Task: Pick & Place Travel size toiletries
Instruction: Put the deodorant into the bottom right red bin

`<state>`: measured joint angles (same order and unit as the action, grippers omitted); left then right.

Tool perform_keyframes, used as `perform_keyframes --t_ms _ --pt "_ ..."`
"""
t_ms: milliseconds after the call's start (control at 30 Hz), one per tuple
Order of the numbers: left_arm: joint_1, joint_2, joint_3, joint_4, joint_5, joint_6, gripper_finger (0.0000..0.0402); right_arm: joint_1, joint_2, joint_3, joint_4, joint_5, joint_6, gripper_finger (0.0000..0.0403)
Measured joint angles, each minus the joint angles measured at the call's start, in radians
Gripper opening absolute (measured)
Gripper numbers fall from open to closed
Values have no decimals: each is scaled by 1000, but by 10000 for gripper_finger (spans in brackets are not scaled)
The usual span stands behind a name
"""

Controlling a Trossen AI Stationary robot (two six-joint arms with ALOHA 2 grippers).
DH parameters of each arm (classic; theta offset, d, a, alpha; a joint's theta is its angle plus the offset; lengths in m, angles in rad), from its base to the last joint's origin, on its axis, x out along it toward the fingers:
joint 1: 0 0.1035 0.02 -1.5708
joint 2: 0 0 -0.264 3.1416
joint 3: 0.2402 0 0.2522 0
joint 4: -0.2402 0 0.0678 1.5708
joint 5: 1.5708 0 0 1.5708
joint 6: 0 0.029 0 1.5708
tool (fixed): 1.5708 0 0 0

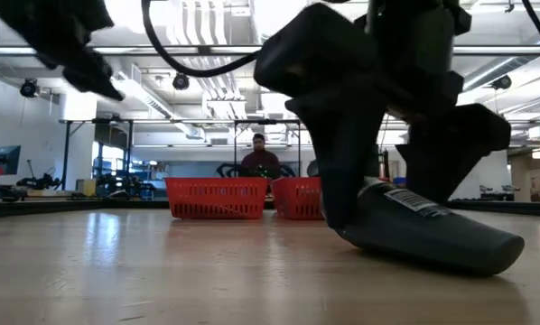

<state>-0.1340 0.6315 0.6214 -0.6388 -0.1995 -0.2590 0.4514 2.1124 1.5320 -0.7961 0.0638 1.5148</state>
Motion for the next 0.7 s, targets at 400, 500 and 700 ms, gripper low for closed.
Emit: perform_keyframes --t_ms 400,500,700 --pt "476 -388 -117 -51 144 -31 246 -4 1 -1 28 -24 41 306" --pt "645 -453 -120 -52 147 -31 246 -16 1 -5 31 -32 17 293" --pt "956 -539 -119 -51 146 -32 245 -43 1 -16 30 -48 -51 250"
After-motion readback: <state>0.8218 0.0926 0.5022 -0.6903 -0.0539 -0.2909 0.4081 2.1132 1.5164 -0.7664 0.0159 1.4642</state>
